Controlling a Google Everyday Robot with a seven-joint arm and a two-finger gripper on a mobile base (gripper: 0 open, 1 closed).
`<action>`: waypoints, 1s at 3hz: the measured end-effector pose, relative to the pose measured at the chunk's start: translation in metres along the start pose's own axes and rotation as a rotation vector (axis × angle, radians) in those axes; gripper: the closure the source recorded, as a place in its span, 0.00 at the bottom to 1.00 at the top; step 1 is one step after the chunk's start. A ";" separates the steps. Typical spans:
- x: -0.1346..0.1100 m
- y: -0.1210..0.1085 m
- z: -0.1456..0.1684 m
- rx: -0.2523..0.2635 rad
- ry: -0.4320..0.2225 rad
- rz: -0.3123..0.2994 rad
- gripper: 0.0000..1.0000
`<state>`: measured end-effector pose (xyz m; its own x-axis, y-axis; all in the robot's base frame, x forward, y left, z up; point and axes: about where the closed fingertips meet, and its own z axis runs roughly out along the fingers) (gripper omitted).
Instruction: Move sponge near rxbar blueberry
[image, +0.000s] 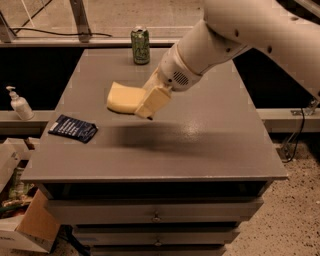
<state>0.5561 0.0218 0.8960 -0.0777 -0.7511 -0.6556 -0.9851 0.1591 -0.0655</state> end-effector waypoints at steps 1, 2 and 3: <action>-0.010 0.013 0.036 -0.014 0.024 -0.014 1.00; -0.015 0.023 0.063 -0.022 0.049 -0.015 1.00; -0.018 0.024 0.077 -0.016 0.061 -0.006 1.00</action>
Offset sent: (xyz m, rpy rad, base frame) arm -0.0149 0.0792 -0.0613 -0.0766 0.0272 0.0202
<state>0.5454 0.0885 0.8485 -0.0808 -0.7895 -0.6084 -0.9878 0.1448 -0.0568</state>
